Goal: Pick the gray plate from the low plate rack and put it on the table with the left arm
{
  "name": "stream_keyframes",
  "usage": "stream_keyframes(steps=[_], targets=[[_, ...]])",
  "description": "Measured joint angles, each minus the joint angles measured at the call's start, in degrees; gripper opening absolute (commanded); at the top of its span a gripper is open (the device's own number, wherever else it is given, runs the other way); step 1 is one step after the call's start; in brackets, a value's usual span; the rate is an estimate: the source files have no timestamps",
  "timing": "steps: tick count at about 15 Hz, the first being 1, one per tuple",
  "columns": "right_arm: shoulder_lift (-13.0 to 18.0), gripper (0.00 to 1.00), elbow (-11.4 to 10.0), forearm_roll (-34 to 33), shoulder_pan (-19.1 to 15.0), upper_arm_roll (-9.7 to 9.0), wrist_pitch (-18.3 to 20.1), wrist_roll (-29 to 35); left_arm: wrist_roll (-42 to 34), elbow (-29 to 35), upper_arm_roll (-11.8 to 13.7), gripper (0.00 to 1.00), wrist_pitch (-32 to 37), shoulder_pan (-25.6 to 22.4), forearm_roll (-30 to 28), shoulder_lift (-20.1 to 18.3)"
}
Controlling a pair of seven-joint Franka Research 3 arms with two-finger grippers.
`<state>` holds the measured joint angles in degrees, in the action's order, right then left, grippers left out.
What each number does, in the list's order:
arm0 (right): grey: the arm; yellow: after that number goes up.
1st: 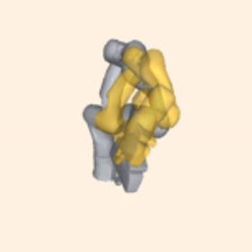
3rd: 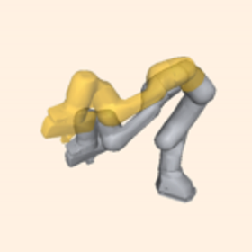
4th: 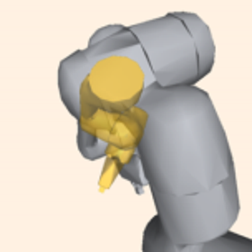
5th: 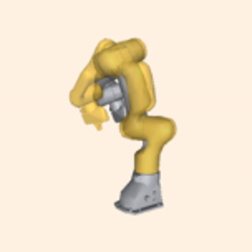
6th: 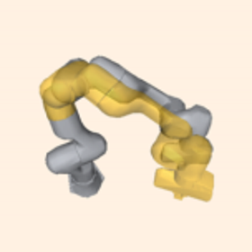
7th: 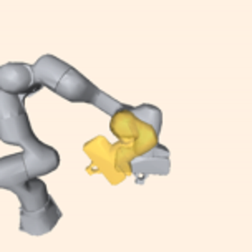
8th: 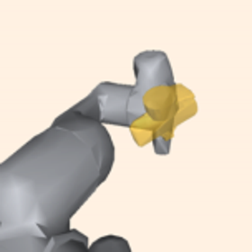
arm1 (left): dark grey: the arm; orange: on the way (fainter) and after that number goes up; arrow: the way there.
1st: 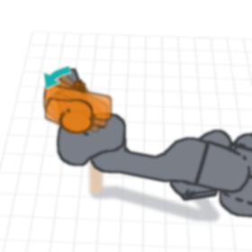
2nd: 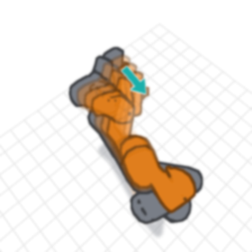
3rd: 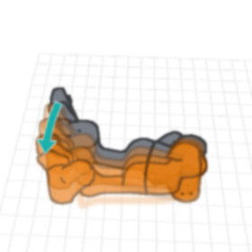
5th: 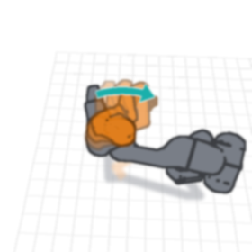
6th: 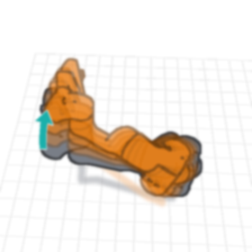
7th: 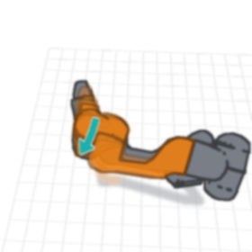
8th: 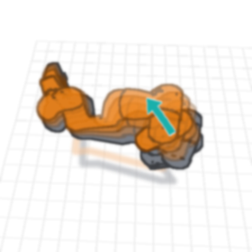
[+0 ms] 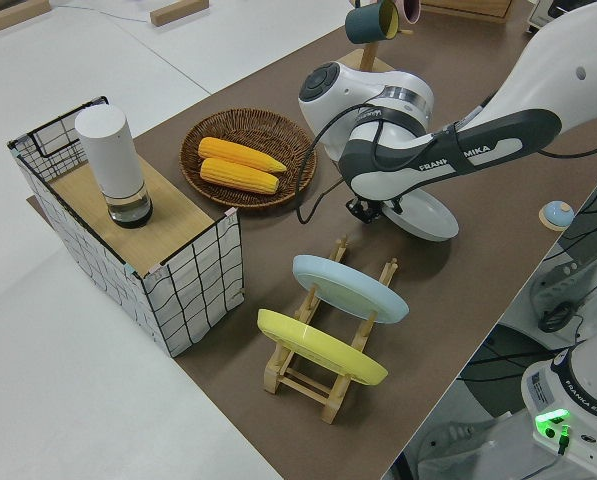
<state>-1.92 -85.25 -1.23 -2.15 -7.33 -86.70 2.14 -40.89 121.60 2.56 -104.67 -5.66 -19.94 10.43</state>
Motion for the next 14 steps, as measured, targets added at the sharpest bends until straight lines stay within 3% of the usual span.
stream_keyframes(steps=[8, 14], targets=[[0.0, 0.983, 0.0, 0.0, 0.0, 0.00, 0.0, 0.0, -0.2, -0.8, -0.7, 1.00, -1.8, 0.2, 0.1, 1.1], [0.0, 0.983, 0.0, 0.0, 0.0, 0.00, 0.0, 0.0, -0.3, -3.7, -0.7, 1.00, -1.7, 0.2, 1.2, -1.7]])
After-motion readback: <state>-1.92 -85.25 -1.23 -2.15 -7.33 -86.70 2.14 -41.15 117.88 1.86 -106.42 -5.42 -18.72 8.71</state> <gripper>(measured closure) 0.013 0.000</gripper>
